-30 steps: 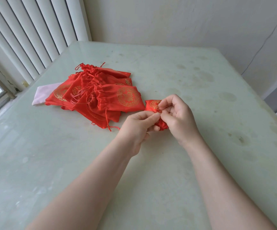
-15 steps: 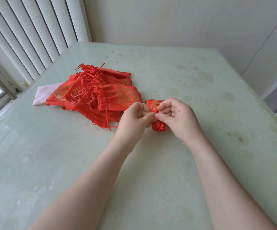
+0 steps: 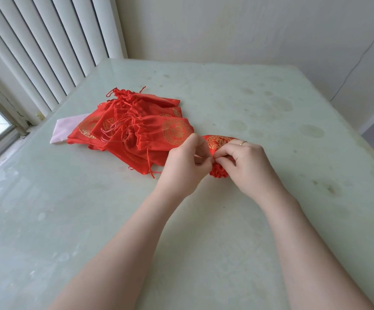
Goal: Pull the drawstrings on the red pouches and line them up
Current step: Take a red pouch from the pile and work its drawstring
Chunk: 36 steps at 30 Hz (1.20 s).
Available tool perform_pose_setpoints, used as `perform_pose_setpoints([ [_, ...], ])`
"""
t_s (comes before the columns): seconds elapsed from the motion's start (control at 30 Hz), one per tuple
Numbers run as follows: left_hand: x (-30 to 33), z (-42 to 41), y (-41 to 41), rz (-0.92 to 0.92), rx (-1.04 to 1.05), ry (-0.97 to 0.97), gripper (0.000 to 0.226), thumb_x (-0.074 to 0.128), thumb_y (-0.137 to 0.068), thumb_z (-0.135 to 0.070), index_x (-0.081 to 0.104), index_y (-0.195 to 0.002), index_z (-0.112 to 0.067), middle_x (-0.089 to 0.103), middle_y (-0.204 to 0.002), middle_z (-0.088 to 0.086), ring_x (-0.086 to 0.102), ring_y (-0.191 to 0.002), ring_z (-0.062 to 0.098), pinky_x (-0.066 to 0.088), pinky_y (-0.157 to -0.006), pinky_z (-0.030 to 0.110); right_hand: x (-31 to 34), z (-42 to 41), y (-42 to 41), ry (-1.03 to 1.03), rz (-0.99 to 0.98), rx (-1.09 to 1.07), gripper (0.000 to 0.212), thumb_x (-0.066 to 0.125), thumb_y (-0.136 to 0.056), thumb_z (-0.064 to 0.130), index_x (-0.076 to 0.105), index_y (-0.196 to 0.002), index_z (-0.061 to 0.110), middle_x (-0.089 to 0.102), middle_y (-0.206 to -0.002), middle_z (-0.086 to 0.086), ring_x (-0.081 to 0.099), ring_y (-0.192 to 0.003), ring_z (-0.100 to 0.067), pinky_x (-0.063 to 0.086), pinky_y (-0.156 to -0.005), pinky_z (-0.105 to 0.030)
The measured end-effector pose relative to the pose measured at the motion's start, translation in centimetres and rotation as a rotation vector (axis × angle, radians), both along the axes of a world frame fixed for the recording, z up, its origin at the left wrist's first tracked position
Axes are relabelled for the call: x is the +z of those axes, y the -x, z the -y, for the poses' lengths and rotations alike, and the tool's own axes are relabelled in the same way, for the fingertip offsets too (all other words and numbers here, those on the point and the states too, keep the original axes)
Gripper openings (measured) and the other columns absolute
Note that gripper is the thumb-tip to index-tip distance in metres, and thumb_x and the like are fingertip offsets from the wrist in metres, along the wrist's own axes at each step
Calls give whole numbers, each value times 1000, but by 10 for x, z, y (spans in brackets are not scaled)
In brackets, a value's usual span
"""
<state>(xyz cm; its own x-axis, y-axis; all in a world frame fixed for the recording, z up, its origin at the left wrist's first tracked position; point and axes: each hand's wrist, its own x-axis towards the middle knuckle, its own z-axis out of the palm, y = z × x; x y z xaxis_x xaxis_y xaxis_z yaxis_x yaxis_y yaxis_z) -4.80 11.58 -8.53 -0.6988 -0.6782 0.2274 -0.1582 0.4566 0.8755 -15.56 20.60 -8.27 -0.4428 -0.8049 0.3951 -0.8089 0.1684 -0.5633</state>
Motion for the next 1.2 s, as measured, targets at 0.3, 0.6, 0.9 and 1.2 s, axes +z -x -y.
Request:
perform_pose_setpoints([
  [0.3, -13, 1, 3, -35, -9, 353, 10, 59, -79, 4, 59, -81, -6, 63, -74, 3, 61, -63, 20, 47, -59, 27, 1, 0, -2, -94, 565, -47, 22, 56, -87, 9, 60, -68, 19, 67, -66, 2, 62, -64, -16, 50, -68, -28],
  [0.6, -13, -5, 6, -60, -42, 229, 4, 71, -78, -5, 70, -79, -2, 67, -93, 7, 67, -73, 18, 53, -71, 21, 5, -3, 0, -39, 960, -78, 23, 51, -89, 2, 58, -69, 11, 49, -61, -1, 37, -53, -10, 30, -42, -11],
  [0.9, -16, -3, 6, 16, -47, 321, 7, 65, -81, -8, 65, -77, -2, 62, -85, 7, 60, -70, 22, 51, -67, 38, 7, -4, 1, -43, 998, -56, 21, 55, -87, -1, 59, -70, 11, 49, -58, 1, 37, -50, -7, 28, -42, -12],
  [1.2, -11, 8, 8, 90, 98, 250, 7, 60, -82, -2, 64, -79, 2, 63, -79, 10, 54, -72, 22, 35, -63, 20, 8, -6, 14, 164, 934, -192, 32, 48, -80, -16, 47, -70, 15, 41, -59, -1, 36, -35, 2, 28, -40, -8],
])
